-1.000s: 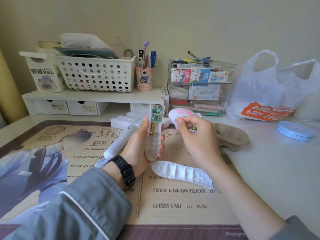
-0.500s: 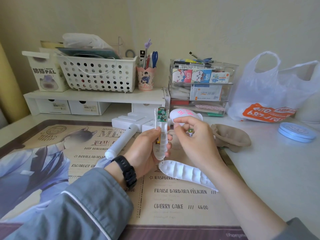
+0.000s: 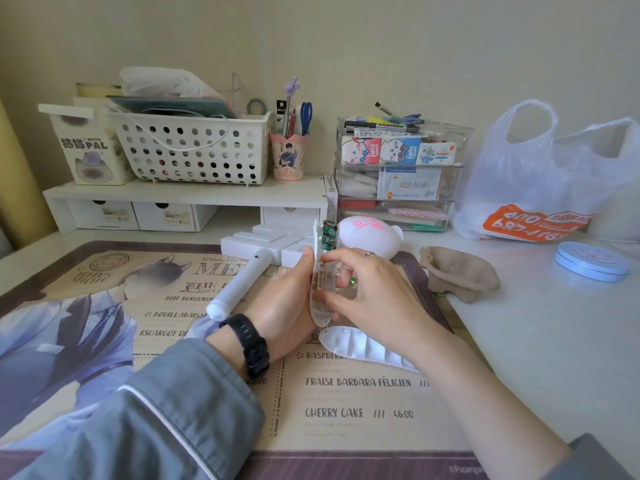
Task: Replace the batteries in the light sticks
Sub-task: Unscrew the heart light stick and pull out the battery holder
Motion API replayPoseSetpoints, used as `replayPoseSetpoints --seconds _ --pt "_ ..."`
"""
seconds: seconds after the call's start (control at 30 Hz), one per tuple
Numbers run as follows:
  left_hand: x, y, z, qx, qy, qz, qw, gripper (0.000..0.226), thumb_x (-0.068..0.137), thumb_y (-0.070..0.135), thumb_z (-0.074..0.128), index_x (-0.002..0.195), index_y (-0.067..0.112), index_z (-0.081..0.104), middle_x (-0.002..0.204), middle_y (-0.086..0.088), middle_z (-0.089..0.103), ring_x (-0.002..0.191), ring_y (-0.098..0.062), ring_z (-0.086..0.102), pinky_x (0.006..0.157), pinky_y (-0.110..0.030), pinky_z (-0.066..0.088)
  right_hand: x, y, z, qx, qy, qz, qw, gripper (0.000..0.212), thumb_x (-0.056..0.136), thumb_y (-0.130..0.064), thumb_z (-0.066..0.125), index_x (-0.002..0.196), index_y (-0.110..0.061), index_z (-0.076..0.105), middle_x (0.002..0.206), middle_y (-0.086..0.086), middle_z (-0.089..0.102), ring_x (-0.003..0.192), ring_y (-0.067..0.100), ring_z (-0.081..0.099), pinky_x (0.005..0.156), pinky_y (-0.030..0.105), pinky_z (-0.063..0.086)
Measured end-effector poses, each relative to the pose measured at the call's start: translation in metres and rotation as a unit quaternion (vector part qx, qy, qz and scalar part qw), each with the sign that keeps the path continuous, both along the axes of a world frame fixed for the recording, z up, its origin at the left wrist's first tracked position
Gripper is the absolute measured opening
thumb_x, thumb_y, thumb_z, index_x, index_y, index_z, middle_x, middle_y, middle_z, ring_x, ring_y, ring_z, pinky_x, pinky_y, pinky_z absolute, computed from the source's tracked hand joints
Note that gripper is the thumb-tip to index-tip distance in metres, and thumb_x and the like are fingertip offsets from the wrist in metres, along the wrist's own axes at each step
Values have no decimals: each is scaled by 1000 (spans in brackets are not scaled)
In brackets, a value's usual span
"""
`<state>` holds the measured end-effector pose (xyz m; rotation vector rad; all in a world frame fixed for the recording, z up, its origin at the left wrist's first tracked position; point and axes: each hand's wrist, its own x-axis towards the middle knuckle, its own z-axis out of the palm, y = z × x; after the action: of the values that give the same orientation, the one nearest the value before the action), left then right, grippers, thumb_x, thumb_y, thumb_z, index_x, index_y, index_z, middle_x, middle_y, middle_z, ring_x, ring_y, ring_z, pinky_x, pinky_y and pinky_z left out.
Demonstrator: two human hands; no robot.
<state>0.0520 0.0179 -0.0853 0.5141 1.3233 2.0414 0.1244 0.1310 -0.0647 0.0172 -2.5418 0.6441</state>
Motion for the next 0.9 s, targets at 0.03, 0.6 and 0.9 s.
replayPoseSetpoints --seconds 0.03,0.6,0.9 --pt "0 1 -1 -5 3 -1 1000 63 100 49 22 123 -4 49 104 -21 48 68 -25 47 65 -36 37 1 0 1 -3 -5 2 1000 41 79 -34 72 117 -34 57 73 -13 48 60 -1 47 58 12 34" --pt "7 3 -1 -12 35 -21 999 57 99 51 19 111 7 53 85 -15 50 63 -21 51 60 -34 34 2 -4 4 15 -18 -37 999 36 81 -29 71 113 -33 55 74 -13 50 64 5 49 57 26 36" --pt "3 -3 4 -26 -15 21 999 55 99 48 29 109 2 58 82 -12 58 62 -18 53 57 -28 43 8 -6 16 -433 -44 70 898 6 87 -3 65 88 1 61 53 0 54 31 3 42 36 13 34"
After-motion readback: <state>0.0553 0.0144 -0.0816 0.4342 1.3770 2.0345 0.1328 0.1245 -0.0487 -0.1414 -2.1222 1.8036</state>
